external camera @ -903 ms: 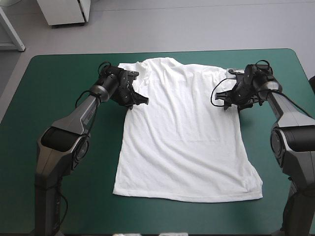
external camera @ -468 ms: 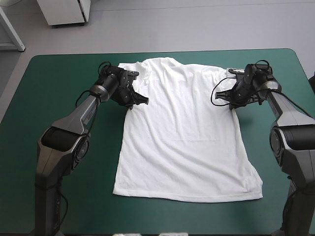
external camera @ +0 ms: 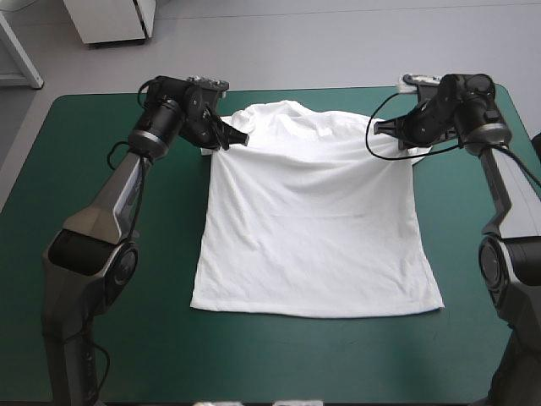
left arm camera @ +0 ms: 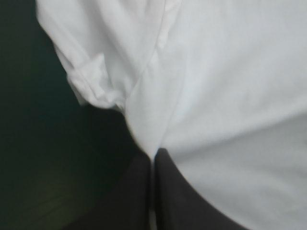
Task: Fold the cloth
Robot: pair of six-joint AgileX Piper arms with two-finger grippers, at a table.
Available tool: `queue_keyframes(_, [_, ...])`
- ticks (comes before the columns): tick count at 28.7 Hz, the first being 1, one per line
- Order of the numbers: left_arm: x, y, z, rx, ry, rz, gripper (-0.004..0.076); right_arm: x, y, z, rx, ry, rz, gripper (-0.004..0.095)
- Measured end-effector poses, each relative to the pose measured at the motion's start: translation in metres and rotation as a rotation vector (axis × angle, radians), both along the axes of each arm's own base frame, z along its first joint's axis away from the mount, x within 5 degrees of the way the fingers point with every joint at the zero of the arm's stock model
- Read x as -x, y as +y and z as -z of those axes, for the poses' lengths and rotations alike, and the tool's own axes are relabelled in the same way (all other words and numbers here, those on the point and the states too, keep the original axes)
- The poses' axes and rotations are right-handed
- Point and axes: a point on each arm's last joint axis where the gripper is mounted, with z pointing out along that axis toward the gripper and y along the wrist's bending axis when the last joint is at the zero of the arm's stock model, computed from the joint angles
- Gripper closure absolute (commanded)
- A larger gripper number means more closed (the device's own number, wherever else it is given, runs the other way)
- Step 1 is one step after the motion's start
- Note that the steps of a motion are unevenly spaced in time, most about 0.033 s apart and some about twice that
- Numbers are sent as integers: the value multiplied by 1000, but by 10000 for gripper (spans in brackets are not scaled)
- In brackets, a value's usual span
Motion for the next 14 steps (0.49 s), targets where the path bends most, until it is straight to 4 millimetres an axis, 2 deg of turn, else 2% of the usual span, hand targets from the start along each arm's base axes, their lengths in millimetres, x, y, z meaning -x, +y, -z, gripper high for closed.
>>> queue_keyframes(6, [35,13,-76,50,-172,-2,732,37,-2,-75,-10,-180,-2,925])
queue_keyframes(13, [82,29,-142,108,-339,-2,734,88,-5,-136,-11,-334,-19,925])
queue_keyframes(14, [94,32,-155,123,-375,-1,734,99,-5,-146,-12,-367,-25,925])
